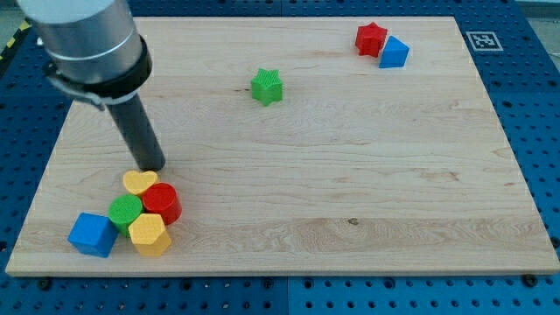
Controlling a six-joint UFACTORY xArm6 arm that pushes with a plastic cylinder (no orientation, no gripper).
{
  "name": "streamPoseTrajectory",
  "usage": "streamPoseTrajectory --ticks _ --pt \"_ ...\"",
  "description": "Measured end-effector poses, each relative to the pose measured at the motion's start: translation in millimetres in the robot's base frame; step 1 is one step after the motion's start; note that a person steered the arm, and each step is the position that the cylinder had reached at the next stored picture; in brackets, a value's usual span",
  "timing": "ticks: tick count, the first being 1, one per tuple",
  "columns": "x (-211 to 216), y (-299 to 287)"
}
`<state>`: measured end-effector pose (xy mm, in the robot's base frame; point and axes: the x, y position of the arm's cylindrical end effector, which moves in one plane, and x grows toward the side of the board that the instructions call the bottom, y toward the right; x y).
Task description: Move the green star top right to the yellow heart
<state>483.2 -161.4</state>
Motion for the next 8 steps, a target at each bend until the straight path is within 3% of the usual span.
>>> streamPoseTrajectory --ticks 3,5,6,8 --pt "-47 234" --pt "-84 238" --pt "-141 238" --pt "-153 163"
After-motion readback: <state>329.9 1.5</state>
